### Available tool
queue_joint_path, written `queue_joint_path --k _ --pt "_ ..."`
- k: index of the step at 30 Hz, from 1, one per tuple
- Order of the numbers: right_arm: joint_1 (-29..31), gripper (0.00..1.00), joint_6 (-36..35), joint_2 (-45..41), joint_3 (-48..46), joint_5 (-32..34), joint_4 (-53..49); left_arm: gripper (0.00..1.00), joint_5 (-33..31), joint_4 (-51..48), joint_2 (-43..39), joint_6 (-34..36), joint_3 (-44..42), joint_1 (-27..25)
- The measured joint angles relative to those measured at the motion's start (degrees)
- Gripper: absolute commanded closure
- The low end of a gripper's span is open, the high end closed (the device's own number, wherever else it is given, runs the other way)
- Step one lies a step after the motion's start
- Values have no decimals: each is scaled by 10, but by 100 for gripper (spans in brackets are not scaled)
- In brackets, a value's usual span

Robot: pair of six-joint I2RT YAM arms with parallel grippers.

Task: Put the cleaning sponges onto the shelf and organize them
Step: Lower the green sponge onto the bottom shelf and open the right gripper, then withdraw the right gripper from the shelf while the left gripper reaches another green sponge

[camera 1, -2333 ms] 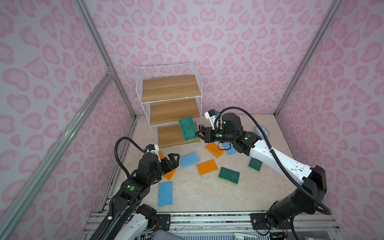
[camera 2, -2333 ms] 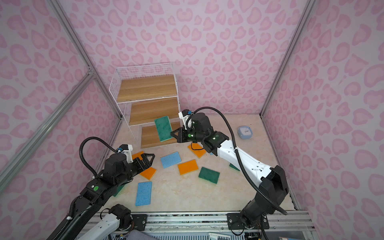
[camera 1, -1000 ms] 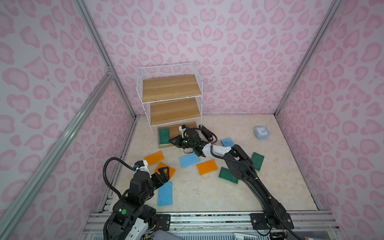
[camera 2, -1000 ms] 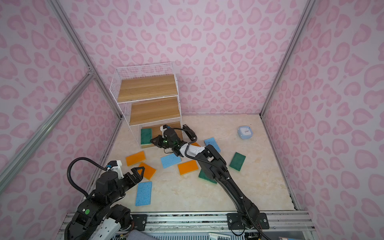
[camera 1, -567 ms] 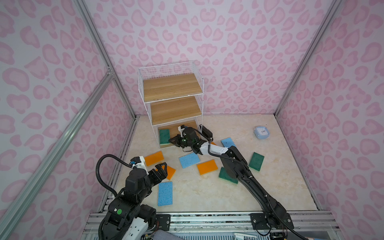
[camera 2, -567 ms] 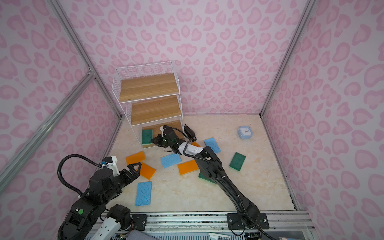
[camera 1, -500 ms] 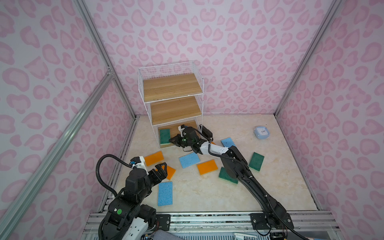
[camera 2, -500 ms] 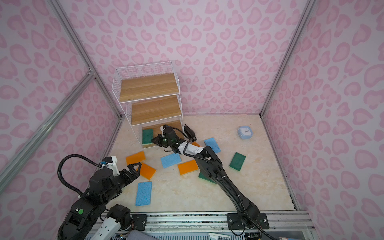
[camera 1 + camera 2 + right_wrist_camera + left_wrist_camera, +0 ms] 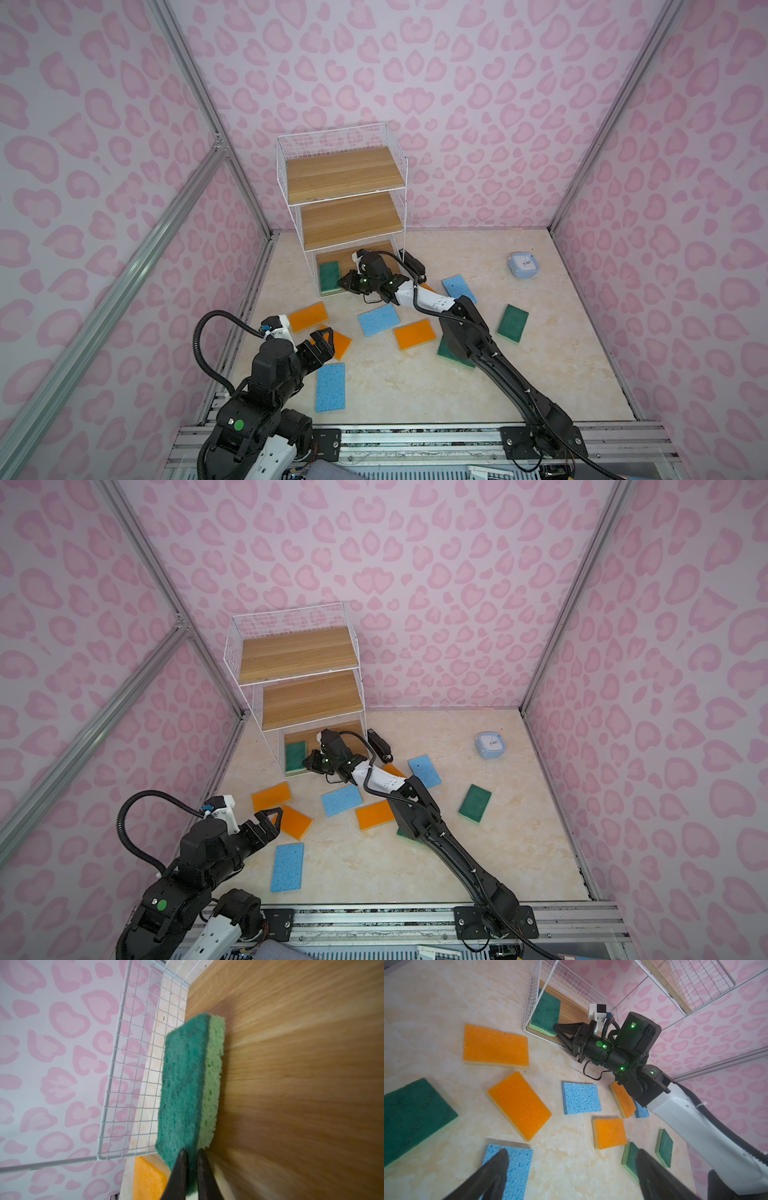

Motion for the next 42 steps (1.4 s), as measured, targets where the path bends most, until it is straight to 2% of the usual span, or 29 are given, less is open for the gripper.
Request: queue_joint_path --k 5,9,13,18,32,36,42 --pt "1 45 -11 -2 1 4 -4 4 1 -1 -2 0 -1 0" --pt "1 37 -23 -19 -14 8 -12 3 5 -2 5 0 -1 0" --pt "2 32 -31 -64 -78 9 -9 1 11 -5 20 11 -1 0" --pt "7 29 -32 -134 -187 11 23 1 23 -10 39 17 -1 0" --pt "7 30 -49 -336 -459 25 119 20 49 21 89 5 -54 -26" --pt "5 31 -64 -415 -560 26 141 25 46 51 129 -5 -72 -66" --pt "-33 32 -84 -553 -735 21 149 25 6 126 230 -38 -73 -185"
